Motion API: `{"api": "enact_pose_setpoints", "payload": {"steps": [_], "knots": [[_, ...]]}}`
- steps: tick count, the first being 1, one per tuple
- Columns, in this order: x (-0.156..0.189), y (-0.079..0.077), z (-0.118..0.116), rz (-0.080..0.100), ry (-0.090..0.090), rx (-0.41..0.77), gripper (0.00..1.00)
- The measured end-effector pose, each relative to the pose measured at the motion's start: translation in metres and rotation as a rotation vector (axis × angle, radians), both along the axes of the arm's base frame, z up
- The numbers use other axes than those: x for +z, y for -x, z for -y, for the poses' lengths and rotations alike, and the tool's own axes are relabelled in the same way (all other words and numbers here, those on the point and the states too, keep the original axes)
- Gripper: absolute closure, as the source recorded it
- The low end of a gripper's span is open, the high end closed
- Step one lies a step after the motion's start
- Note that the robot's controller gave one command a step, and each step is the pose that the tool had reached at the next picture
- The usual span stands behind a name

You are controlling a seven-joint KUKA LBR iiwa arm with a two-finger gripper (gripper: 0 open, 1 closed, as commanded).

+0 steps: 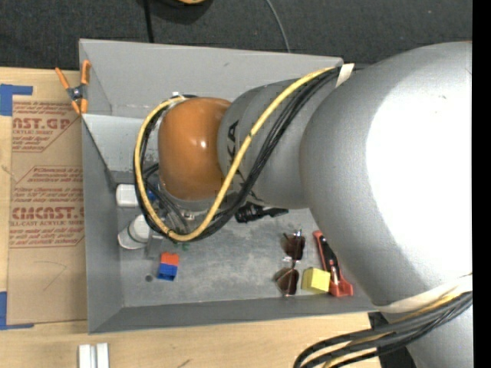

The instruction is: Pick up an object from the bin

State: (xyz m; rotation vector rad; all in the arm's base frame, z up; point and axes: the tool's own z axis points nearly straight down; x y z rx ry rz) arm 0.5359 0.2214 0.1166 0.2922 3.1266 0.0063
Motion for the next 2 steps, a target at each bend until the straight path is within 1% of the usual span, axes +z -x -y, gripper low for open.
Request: {"api": "enact_pose_setpoints", "payload": {"steps": [1,2], "knots": [[0.018,-0.006,-0.002,-0.003,0.000,-0.013,1.00],[0.028,-0.008,-0.004,0.000,-0.001,-0.014,1.00]]}}
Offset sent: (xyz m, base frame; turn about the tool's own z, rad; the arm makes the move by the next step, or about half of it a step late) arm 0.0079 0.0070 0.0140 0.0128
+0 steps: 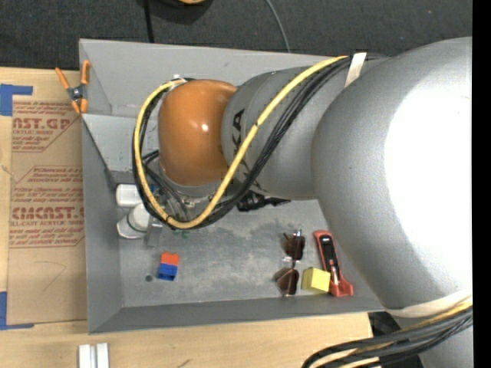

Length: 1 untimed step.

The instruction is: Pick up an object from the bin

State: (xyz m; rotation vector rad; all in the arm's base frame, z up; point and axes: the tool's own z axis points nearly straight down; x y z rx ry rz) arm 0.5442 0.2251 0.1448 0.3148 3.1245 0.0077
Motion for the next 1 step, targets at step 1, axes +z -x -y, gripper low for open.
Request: {"api": "enact_pose_setpoints", "payload": {"steps": [1], "knots": [[0.0084,0.0024,-0.0152,-0.003,0.000,-0.010,1.00]]}}
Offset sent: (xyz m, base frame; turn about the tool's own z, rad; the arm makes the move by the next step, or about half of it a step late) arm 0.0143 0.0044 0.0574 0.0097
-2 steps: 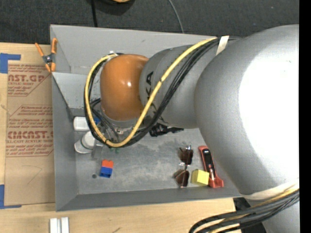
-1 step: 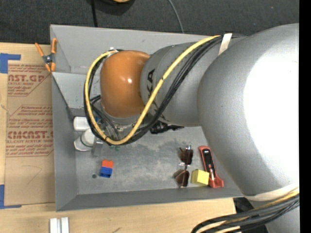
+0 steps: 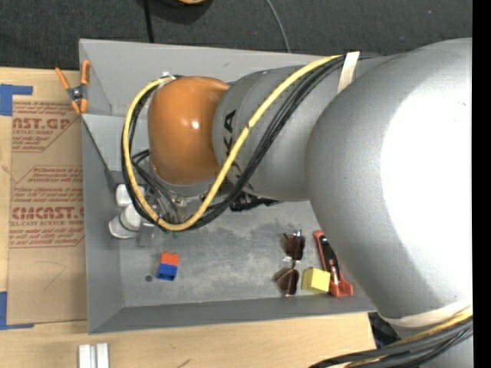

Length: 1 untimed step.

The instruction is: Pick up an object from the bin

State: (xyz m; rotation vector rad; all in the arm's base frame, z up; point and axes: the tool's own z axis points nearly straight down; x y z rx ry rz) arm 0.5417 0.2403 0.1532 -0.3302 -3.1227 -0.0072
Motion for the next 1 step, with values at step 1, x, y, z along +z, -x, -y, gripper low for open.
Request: {"api": "enact_pose_setpoints", "payload": {"steps": [1], "knots": [[0.0408,-0.0125,0.0067,0.001,-0.001,0.002,1.00]]}}
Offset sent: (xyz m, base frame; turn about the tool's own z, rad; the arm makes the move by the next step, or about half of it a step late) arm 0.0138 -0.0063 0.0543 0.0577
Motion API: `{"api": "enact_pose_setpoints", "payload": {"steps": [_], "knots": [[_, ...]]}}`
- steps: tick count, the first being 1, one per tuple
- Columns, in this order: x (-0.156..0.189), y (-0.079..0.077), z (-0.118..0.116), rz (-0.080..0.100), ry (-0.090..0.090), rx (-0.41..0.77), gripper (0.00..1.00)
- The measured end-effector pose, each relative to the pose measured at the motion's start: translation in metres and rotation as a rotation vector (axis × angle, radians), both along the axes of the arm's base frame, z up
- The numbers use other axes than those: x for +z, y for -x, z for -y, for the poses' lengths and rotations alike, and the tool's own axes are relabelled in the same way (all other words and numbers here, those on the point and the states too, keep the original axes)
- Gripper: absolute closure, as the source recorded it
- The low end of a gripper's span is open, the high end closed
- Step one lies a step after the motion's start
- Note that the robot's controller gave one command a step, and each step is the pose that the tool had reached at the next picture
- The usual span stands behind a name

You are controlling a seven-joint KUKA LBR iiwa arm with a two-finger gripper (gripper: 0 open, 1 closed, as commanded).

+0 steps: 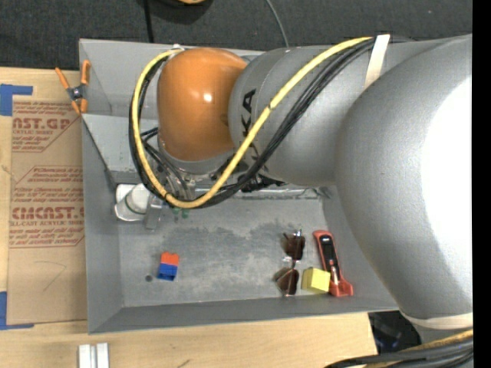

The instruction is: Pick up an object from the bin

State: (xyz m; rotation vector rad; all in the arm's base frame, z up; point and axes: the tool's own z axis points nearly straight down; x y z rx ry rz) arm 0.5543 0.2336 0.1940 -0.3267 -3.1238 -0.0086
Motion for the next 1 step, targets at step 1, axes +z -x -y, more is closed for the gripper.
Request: {"api": "enact_pose_setpoints", "payload": {"steps": [1], "knots": [[0.0151,-0.0021,-0.0015,0.003,-0.002,-0.059,1.00]]}}
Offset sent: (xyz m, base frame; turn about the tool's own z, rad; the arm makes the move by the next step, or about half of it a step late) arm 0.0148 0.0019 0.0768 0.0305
